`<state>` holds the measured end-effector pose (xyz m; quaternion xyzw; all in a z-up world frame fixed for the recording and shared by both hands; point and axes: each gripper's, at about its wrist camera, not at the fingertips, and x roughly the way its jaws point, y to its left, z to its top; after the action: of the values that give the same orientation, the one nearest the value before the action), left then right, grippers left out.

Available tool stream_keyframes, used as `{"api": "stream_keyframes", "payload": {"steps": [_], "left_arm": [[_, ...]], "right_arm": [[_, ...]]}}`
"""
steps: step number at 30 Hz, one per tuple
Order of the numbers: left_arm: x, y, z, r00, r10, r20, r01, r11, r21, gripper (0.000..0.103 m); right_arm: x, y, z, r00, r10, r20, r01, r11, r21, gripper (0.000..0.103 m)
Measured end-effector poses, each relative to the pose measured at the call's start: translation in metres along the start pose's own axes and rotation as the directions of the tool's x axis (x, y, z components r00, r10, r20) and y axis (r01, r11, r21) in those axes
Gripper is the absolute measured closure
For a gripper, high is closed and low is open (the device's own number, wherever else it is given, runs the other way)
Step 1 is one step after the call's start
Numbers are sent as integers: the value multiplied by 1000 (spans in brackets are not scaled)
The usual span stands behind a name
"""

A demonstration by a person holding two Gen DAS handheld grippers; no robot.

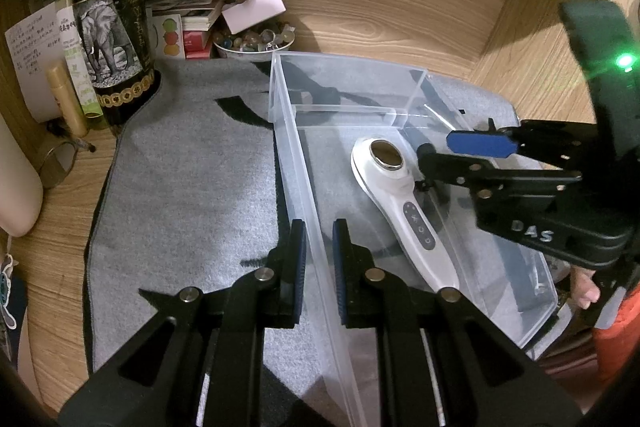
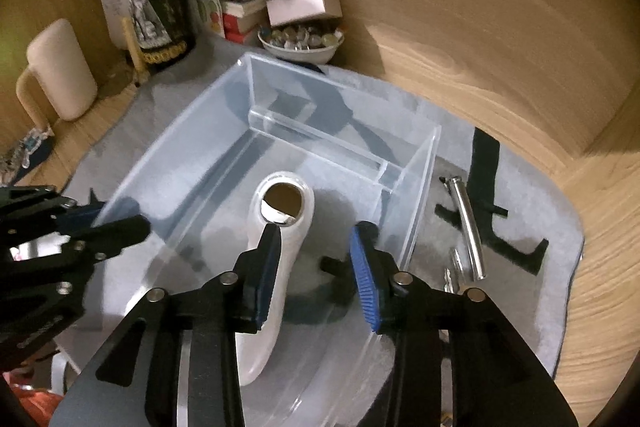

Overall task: Organize rigid objects
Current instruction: 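Carry the black stick into the clear box and release it, then grasp the silver keys by their ring with the right tool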

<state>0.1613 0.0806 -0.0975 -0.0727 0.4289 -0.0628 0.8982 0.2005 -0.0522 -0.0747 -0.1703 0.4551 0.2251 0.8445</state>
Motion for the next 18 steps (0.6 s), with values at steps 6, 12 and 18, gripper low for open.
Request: {"api": "stream_keyframes", "payload": {"steps": [6,12,18], "left_arm": [[0,0,0,1000,-1,0,1,1000,-1,90],[0,0,0,1000,-1,0,1,1000,-1,90],[0,0,0,1000,0,0,0,1000,0,90]], "right_arm": [[-24,-6,2,998,-5,70,4,1000,18,54],[-46,-28,0,992,-54,115,46,996,79,49],[-54,-65,-10,986,-120,112,101,983,156,43]]}}
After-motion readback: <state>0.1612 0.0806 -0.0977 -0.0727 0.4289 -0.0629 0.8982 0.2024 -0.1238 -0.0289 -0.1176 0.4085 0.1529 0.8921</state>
